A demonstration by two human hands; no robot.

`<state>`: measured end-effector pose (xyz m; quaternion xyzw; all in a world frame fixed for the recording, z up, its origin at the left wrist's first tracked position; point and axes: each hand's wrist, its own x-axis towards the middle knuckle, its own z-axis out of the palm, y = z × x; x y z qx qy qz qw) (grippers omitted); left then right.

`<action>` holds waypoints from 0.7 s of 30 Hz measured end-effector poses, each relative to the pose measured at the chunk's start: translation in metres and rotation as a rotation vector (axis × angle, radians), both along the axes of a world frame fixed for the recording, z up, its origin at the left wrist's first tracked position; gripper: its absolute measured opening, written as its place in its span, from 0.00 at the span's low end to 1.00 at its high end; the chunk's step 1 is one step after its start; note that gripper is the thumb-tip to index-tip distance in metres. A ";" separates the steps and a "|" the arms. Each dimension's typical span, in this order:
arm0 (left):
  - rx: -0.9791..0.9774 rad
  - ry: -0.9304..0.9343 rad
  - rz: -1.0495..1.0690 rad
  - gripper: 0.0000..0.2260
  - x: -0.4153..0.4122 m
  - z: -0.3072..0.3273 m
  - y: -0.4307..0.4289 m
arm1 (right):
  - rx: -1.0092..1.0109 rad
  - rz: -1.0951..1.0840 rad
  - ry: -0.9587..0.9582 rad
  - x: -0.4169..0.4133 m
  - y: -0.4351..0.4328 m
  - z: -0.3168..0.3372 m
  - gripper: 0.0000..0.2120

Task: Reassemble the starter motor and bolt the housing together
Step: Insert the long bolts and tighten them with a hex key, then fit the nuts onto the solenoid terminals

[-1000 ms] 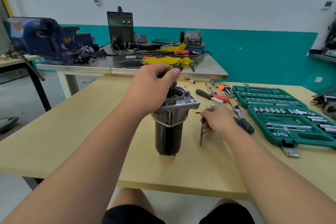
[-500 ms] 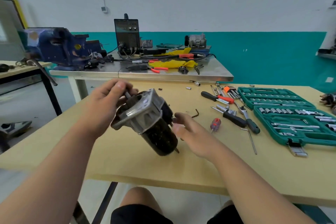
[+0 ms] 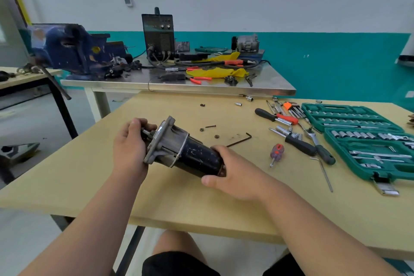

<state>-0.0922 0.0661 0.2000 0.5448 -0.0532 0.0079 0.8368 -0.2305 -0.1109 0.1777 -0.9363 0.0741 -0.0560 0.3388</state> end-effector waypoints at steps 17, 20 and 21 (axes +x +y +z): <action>1.882 -1.357 -0.111 0.37 -0.038 -0.011 -0.056 | 0.184 -0.084 0.060 -0.009 -0.042 -0.001 0.33; 1.814 -1.385 -0.173 0.33 -0.032 -0.011 -0.067 | 0.184 -0.118 0.027 -0.009 -0.043 -0.005 0.30; 1.786 -1.391 -0.180 0.34 -0.029 -0.011 -0.065 | 0.190 -0.130 0.007 -0.010 -0.044 -0.006 0.29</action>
